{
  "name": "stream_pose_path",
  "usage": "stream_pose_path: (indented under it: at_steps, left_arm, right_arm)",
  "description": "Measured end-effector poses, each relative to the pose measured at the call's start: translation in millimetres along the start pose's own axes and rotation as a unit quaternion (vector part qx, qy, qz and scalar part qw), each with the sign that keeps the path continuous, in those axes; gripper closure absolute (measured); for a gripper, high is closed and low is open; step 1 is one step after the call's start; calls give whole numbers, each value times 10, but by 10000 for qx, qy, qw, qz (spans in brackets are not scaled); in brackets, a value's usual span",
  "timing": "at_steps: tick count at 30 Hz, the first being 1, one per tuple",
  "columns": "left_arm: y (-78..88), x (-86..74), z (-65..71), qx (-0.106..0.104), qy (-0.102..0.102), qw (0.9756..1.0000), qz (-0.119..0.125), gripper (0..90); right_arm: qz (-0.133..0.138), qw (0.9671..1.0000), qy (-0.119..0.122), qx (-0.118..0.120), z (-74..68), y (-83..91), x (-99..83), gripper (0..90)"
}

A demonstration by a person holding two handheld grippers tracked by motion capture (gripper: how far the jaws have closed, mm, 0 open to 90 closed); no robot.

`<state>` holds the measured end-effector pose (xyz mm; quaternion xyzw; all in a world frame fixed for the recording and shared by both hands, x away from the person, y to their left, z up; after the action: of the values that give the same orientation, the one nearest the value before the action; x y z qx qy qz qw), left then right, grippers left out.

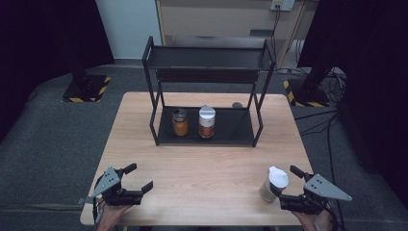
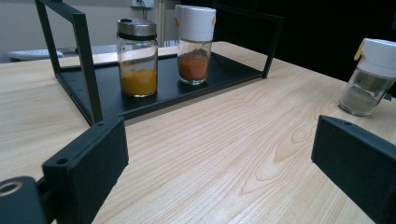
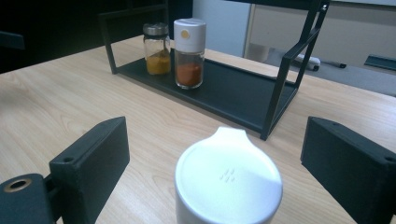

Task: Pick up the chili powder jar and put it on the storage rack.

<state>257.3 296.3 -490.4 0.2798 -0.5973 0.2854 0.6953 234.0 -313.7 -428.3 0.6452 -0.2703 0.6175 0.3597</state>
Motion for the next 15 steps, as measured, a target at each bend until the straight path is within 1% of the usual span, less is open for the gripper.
stream_pose_path:
  at_steps: [5,9,13,15]
  left_arm:
    - [1,2,5,1,-23,10000,-10,28]
    - [-7,3,13,-21,-51,10000,-28,28]
    - [-7,8,20,-42,-77,10000,-21,28]
    - [-5,11,24,-61,-90,9999,-21,28]
  right_arm:
    - [-6,10000,7,31,21,27,-63,81]
    - [39,10000,-33,38,45,52,-104,81]
    - [17,10000,-49,61,60,52,-141,81]
    - [30,10000,-12,62,66,58,-156,81]
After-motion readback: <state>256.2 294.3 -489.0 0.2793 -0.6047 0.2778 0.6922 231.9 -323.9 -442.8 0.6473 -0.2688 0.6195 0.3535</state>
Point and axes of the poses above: each handheld gripper's, and its own axes: y roughly backward along the jaws, x roughly out of its top, z roughly to its right, the point moved 10 cm from there along -y, roughly forward along the jaws, and after that the axes turned 10 degrees about z, right-handed, at the moved point
